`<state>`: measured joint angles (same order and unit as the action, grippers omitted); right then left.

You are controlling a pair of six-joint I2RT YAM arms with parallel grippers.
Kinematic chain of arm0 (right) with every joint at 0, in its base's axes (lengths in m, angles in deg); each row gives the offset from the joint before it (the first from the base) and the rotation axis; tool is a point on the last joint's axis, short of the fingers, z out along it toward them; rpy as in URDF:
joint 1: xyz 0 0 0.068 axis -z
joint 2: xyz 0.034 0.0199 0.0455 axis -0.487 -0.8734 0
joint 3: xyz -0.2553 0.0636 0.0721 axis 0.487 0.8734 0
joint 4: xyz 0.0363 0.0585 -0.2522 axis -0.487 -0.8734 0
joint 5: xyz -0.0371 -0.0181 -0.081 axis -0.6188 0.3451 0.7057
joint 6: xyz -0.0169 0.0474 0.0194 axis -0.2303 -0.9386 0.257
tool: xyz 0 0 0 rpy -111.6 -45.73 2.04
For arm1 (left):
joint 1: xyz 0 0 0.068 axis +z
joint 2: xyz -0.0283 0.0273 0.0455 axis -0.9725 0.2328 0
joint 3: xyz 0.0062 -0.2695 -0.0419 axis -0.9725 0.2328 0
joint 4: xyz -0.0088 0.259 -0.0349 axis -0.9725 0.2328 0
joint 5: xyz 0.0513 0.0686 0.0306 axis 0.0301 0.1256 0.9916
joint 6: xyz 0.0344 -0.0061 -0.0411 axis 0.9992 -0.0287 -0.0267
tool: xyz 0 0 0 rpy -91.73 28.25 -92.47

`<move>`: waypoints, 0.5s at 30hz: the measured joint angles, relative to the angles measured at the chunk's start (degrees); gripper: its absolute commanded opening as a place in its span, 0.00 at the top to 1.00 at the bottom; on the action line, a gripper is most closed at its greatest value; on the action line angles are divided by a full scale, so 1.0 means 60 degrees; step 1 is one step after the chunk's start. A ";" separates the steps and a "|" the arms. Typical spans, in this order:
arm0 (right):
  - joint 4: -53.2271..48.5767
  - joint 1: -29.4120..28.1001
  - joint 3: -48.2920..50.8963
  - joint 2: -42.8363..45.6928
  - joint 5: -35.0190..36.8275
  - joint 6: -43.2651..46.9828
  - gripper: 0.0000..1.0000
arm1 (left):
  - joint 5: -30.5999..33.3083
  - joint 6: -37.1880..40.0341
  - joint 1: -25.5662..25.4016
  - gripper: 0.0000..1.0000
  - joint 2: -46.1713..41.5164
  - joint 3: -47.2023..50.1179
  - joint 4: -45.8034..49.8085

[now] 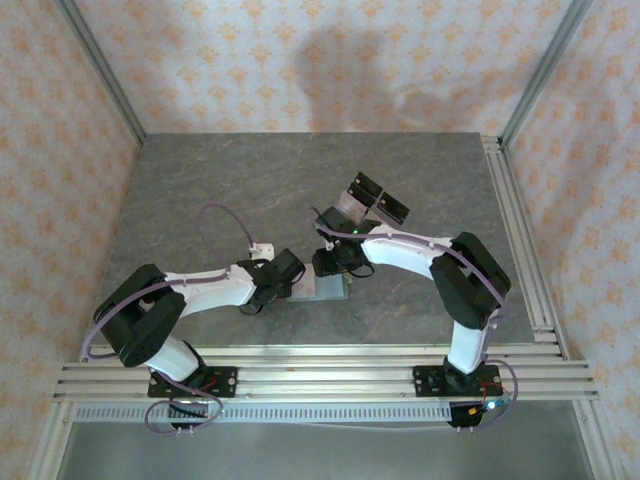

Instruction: Put the credit cards into the card holder

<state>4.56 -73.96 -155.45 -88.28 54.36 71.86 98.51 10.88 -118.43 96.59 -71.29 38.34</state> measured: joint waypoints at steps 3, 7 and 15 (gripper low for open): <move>0.0004 0.0007 0.0000 -0.0098 0.0004 0.0033 0.49 | 0.0000 0.0004 0.0000 0.00 0.0000 0.0000 0.0000; 0.0011 0.0007 0.0004 -0.0266 -0.0095 0.0036 0.49 | -0.0004 0.0022 0.0000 0.00 -0.0033 0.0000 0.0029; 0.0466 0.0069 0.0193 -0.0353 -0.1045 -0.0226 0.49 | -0.0004 0.0025 0.0000 0.00 -0.0127 0.0000 0.0091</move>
<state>7.36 -73.55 -154.29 -90.40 48.09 70.50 98.49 11.03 -118.43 95.83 -71.29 38.89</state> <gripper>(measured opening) 0.513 0.997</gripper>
